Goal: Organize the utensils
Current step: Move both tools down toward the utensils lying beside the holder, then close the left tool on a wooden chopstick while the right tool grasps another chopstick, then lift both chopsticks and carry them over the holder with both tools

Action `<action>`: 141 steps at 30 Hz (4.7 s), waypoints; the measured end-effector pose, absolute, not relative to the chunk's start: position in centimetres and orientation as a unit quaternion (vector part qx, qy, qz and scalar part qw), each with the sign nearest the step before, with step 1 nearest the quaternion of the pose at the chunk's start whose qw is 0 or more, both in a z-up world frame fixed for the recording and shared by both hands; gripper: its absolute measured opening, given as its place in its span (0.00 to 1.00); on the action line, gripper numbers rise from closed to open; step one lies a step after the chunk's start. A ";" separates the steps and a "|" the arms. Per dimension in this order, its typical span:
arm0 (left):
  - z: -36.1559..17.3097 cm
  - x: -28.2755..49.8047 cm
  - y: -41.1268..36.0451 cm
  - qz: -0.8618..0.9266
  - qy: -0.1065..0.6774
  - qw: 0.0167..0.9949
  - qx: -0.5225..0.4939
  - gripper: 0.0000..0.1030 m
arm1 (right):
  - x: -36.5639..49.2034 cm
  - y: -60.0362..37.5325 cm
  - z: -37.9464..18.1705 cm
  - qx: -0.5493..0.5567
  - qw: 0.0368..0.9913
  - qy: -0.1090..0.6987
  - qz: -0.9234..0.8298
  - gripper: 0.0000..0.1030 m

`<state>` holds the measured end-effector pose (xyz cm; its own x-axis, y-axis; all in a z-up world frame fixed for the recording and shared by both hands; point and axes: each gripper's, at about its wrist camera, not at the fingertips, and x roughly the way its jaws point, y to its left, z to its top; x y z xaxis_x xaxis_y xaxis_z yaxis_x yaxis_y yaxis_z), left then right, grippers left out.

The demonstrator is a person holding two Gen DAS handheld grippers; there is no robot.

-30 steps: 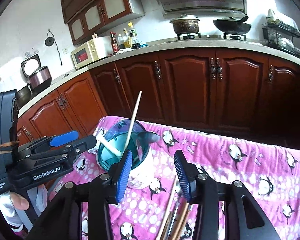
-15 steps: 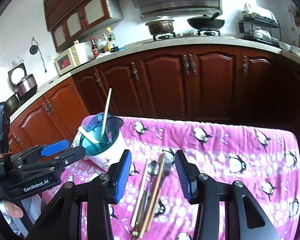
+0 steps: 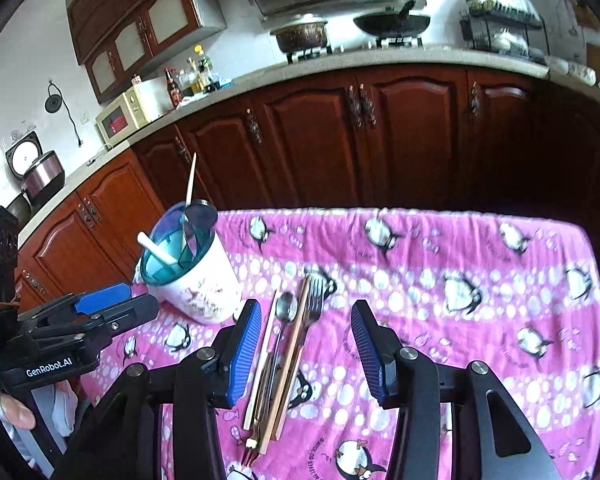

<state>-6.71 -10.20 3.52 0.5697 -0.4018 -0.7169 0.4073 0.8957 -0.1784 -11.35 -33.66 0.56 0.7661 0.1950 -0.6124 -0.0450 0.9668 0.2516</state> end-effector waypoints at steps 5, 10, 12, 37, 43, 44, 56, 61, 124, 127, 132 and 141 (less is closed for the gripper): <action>0.9 -6.2 -9.5 -0.225 0.436 0.871 0.002 0.67 | -8.6 -33.7 -3.5 0.148 0.908 0.379 0.099 0.35; -1.0 -5.8 -9.6 -0.221 0.455 0.862 0.004 0.67 | -4.6 -32.9 -7.7 0.166 0.883 0.424 0.113 0.25; -1.7 -5.5 -9.6 -0.220 0.461 0.860 0.004 0.67 | -2.9 -32.4 -8.9 0.171 0.876 0.436 0.118 0.25; -10.0 -0.3 -15.2 -0.190 0.538 0.821 -0.036 0.26 | -3.6 -39.1 -11.3 0.238 0.846 0.462 0.122 0.06; -9.9 0.1 -15.4 -0.193 0.539 0.819 -0.043 0.26 | -3.8 -39.0 -12.0 0.236 0.842 0.471 0.120 0.06; -9.9 0.0 -15.5 -0.192 0.543 0.817 -0.035 0.26 | -3.8 -38.8 -12.3 0.233 0.841 0.475 0.116 0.06; -9.5 -4.9 -11.9 -0.234 0.580 0.780 0.003 0.04 | -5.7 -36.7 -13.3 0.210 0.818 0.520 0.126 0.06; -9.1 -6.1 -11.3 -0.239 0.586 0.774 0.026 0.12 | -5.3 -36.7 -13.3 0.196 0.819 0.526 0.120 0.07; 8.9 10.1 -1.5 -0.143 0.202 0.964 -0.098 0.04 | 0.5 -22.4 11.8 0.093 0.938 0.232 0.240 0.05; 7.6 10.1 -1.4 -0.142 0.212 0.962 -0.092 0.04 | 1.3 -21.8 10.1 0.089 0.931 0.251 0.248 0.05; 6.8 8.6 -1.2 -0.145 0.211 0.963 -0.082 0.04 | 2.1 -21.6 7.9 0.095 0.924 0.273 0.251 0.05; 5.0 6.5 -1.5 -0.150 0.235 0.959 -0.060 0.04 | 3.0 -21.6 5.5 0.097 0.918 0.301 0.240 0.05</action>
